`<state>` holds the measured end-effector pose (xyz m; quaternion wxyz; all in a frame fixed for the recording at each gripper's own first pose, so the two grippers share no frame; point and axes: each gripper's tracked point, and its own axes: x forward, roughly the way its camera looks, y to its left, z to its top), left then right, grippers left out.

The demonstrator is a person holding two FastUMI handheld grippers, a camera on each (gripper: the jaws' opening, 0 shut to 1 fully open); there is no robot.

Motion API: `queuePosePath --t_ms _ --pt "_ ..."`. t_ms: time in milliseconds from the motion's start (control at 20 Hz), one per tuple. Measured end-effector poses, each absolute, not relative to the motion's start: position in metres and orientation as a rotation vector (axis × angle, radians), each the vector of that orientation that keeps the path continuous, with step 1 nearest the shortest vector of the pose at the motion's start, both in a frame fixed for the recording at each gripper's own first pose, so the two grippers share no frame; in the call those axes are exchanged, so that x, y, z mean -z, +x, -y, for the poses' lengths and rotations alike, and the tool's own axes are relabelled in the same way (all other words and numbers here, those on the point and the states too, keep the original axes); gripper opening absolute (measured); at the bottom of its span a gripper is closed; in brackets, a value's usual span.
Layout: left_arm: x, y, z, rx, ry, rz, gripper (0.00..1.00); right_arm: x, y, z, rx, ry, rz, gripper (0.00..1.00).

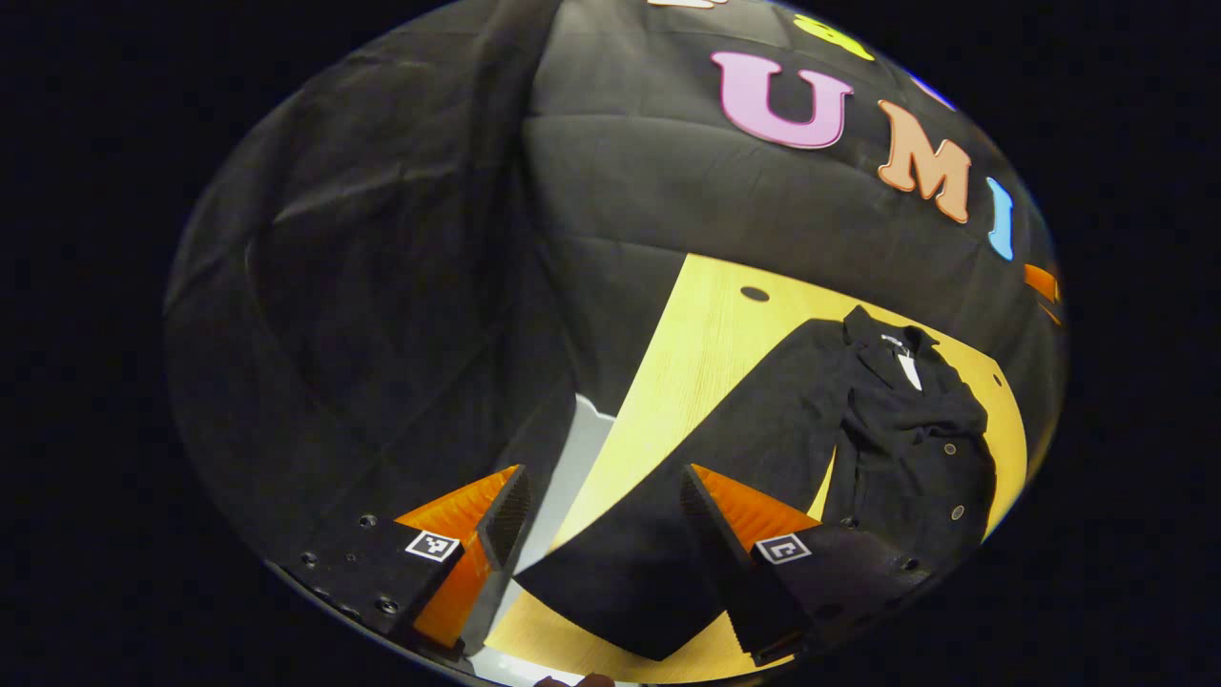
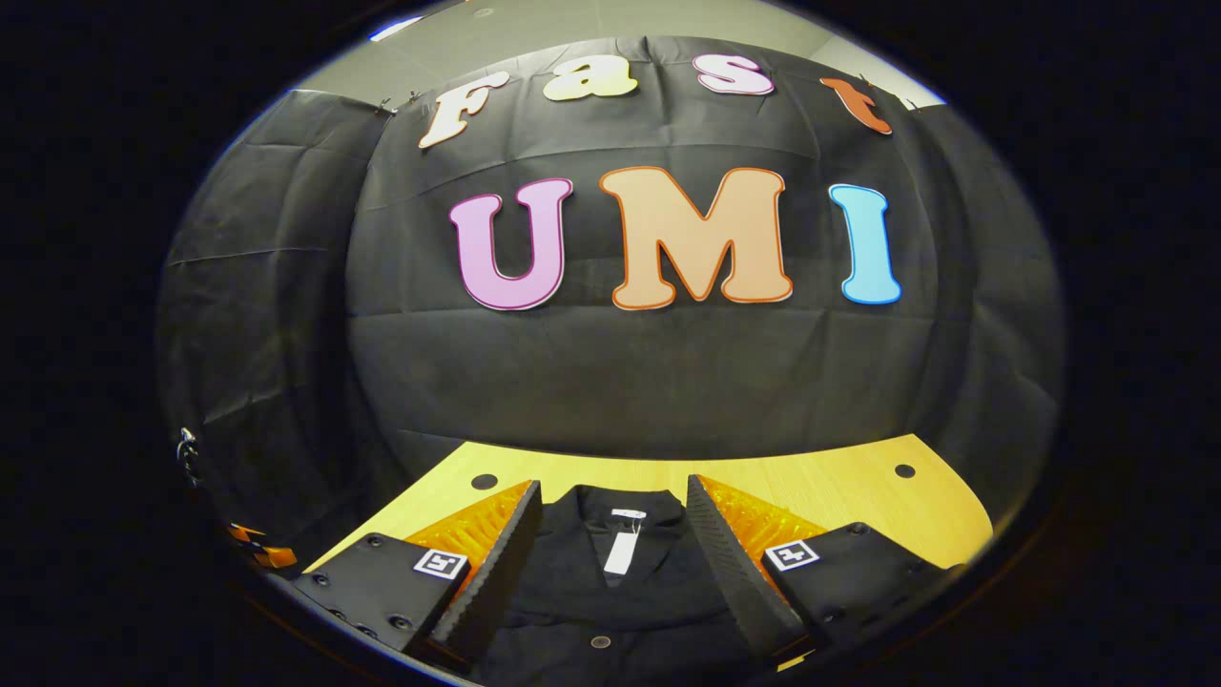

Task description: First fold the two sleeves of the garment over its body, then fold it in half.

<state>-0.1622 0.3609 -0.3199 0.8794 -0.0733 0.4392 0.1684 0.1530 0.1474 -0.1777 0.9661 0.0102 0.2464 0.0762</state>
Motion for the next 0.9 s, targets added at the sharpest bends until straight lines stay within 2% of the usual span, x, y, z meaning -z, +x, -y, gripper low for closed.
queuePosePath --t_ms 50,200,250,300,450,500,550,600,650,700,800,850,900 --pt "0.329 -0.167 -0.359 -0.350 -0.168 -0.944 0.97 0.179 0.152 -0.146 -0.149 0.022 -0.505 1.00" --pt "0.353 -0.181 -0.360 -0.369 -0.145 -1.010 0.97 0.180 0.151 -0.142 -0.136 0.033 -0.514 0.97" --pt "0.358 -0.184 -0.359 -0.367 -0.129 -1.031 0.97 0.179 0.150 -0.141 -0.133 0.035 -0.515 0.93" --pt "0.361 -0.189 -0.358 -0.368 -0.114 -1.048 0.97 0.178 0.149 -0.141 -0.133 0.035 -0.514 0.97" --pt "0.371 -0.195 -0.353 -0.365 -0.115 -1.067 0.98 0.174 0.146 -0.138 -0.127 0.039 -0.504 0.97" --pt "0.375 -0.200 -0.349 -0.363 -0.129 -1.084 0.93 0.173 0.145 -0.136 -0.126 0.037 -0.502 0.97" --pt "0.370 -0.196 -0.349 -0.360 -0.115 -1.062 0.86 0.173 0.144 -0.134 -0.122 0.030 -0.500 0.93" --pt "0.374 -0.197 -0.347 -0.348 -0.108 -1.061 0.92 0.172 0.142 -0.132 -0.119 0.025 -0.498 0.97" --pt "0.374 -0.199 -0.344 -0.335 -0.107 -1.070 0.85 0.171 0.142 -0.132 -0.119 0.024 -0.494 0.93" --pt "0.374 -0.196 -0.339 -0.313 -0.104 -1.056 0.82 0.172 0.140 -0.132 -0.118 0.025 -0.494 0.93" --pt "0.376 -0.195 -0.331 -0.280 -0.087 -1.060 0.53 0.168 0.138 -0.132 -0.121 0.025 -0.489 0.93" --pt "0.377 -0.192 -0.327 -0.253 -0.069 -1.058 0.39 0.166 0.138 -0.131 -0.120 0.018 -0.482 0.97" --pt "0.377 -0.191 -0.323 -0.243 -0.042 -1.052 0.24 0.166 0.137 -0.128 -0.117 0.010 -0.479 0.95"
